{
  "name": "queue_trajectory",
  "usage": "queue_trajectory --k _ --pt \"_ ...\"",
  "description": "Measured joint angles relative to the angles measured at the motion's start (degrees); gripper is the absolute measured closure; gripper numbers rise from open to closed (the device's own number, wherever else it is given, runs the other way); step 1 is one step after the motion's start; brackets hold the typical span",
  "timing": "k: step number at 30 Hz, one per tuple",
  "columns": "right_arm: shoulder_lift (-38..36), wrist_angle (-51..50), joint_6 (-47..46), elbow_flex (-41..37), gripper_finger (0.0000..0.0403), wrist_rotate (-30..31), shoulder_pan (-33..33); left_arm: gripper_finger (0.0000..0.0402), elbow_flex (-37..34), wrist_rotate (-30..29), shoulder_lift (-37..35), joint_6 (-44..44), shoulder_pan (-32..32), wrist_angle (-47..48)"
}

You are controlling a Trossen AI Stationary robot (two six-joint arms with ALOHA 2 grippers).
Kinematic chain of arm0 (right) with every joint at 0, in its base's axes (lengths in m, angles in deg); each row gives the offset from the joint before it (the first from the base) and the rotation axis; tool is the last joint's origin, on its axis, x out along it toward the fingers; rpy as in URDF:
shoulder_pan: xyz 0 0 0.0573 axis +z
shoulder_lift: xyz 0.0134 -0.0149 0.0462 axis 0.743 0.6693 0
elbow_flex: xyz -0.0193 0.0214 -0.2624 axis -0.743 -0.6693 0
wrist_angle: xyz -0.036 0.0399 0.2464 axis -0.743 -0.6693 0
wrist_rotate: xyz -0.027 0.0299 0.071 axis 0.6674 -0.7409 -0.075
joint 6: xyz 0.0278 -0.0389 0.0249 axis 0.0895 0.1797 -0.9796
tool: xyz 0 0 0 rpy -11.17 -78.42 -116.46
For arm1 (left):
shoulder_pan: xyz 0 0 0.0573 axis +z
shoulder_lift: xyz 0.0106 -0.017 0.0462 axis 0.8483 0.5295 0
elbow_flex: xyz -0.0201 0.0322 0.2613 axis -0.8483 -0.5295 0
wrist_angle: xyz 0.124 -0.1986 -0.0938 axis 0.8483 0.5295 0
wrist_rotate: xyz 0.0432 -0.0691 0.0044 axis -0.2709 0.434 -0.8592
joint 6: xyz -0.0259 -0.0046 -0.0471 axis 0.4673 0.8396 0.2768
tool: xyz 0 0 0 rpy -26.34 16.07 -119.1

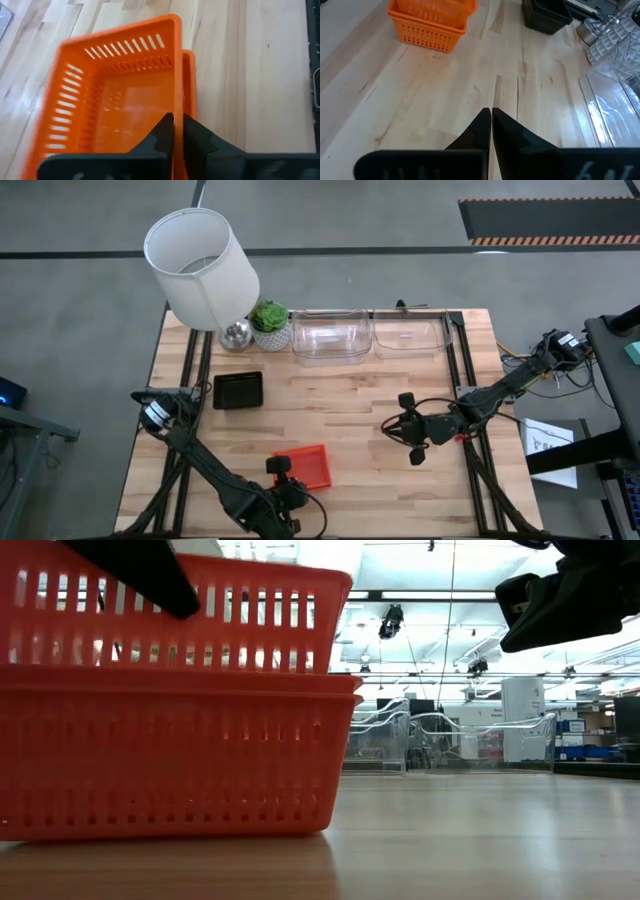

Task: Stack baskets by color
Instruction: Stack the orange bin on the stacked orange bins, then stack the transparent bin on the stacked transparent bins

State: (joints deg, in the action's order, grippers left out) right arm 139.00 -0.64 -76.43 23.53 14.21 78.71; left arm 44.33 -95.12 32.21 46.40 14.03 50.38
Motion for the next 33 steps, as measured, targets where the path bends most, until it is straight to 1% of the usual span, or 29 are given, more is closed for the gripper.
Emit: queue_trajectory --k 8,12,16,18,20,22,25,28,30,33 --pt "0.0 0.0 -2.4 0.0 0.0394 0.0 0.0 0.0314 -1.5 1.3 -0.2 0.0 0.0 -0.1" --pt "0.0 0.0 -3.8 0.0 0.0394 0.0 0.0 0.0284 -1.2 1.3 -1.3 0.0 0.1 -0.4" --pt "0.0 0.3 -4.4 0.0 0.0394 0.1 0.0 0.0261 -1.1 4.8 -2.9 0.0 0.4 -0.5" --pt "0.0 1.9 -4.4 -0.1 0.0394 0.1 0.0 0.0254 -1.1 5.5 -4.4 -0.8 0.4 -0.1" --pt "0.0 3.4 -4.3 -0.4 0.0394 0.1 0.0 0.0252 -1.5 5.1 -6.5 -3.3 0.4 -0.7" --pt "0.1 5.2 -4.2 -0.7 0.0394 0.1 0.0 0.0253 -2.2 2.5 -8.0 -8.2 0.5 -2.3" --pt "0.6 9.4 -2.2 -1.6 0.0394 0.1 0.0 0.0263 -4.4 -3.3 -9.9 -19.9 0.8 -8.7" --pt "1.2 13.3 0.8 -2.4 0.0394 0.1 0.0 0.0279 -9.8 -3.9 -12.4 -35.5 1.8 -23.4" --pt "1.4 15.1 2.5 -2.4 0.0394 0.1 -0.1 0.0291 -15.5 -0.1 -14.1 -45.9 3.1 -35.8" --pt "1.4 16.8 3.2 -2.4 0.0394 0.1 -0.6 0.0312 -25.7 10.1 -16.8 -56.2 6.6 -55.0"
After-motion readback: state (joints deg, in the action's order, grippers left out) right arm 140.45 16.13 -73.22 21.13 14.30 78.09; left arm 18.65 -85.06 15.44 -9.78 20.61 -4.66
